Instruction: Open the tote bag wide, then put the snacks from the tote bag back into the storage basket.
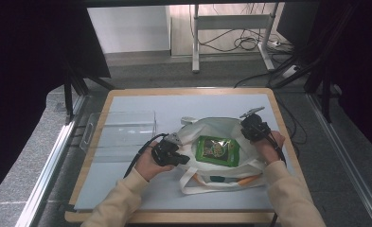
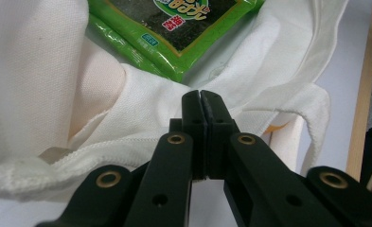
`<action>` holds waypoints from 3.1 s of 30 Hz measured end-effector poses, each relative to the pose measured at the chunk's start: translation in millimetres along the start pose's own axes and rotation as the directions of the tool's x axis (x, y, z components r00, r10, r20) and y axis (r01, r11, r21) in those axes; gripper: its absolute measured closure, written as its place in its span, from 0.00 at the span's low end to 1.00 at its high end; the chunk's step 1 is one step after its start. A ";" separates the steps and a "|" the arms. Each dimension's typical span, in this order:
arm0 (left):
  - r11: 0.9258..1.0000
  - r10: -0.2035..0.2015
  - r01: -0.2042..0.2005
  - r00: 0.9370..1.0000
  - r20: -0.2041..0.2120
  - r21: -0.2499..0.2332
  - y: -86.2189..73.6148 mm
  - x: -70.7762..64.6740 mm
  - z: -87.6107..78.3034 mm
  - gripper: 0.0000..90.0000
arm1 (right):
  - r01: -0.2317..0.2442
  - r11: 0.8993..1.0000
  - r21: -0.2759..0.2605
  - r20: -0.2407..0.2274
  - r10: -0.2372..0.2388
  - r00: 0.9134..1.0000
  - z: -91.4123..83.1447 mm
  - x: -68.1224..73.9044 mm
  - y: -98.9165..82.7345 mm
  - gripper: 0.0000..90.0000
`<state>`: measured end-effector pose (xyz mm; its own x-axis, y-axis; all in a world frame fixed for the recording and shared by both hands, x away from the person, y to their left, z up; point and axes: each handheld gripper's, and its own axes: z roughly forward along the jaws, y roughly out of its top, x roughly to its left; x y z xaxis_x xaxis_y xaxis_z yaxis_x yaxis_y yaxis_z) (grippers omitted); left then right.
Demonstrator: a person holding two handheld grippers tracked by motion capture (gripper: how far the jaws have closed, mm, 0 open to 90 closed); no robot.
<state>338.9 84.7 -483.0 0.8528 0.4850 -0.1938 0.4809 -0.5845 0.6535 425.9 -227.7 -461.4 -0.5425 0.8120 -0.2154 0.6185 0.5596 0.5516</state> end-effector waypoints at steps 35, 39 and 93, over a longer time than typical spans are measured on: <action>1.000 0.007 -0.007 1.000 -0.004 0.009 0.1 -2.1 2.2 1.00 | 0.088 0.996 -0.023 -0.223 -0.091 0.970 -47.2 57.3 -41.1 0.99; 1.000 0.007 -0.007 1.000 -0.005 0.010 0.1 -2.6 2.2 0.99 | 0.097 0.995 -0.006 -0.233 -0.096 0.968 -48.5 60.6 -48.2 0.99; 1.000 0.020 -0.020 1.000 0.003 -0.020 1.2 -4.9 0.7 0.94 | -0.200 0.980 0.024 -0.151 0.201 0.968 -46.9 57.9 -35.5 0.47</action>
<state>335.5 81.2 -481.7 0.8627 0.4714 -0.1832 0.4601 -0.5810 0.6714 345.8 -208.3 -455.7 -0.4865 0.8734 0.0238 0.7277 0.3900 0.5643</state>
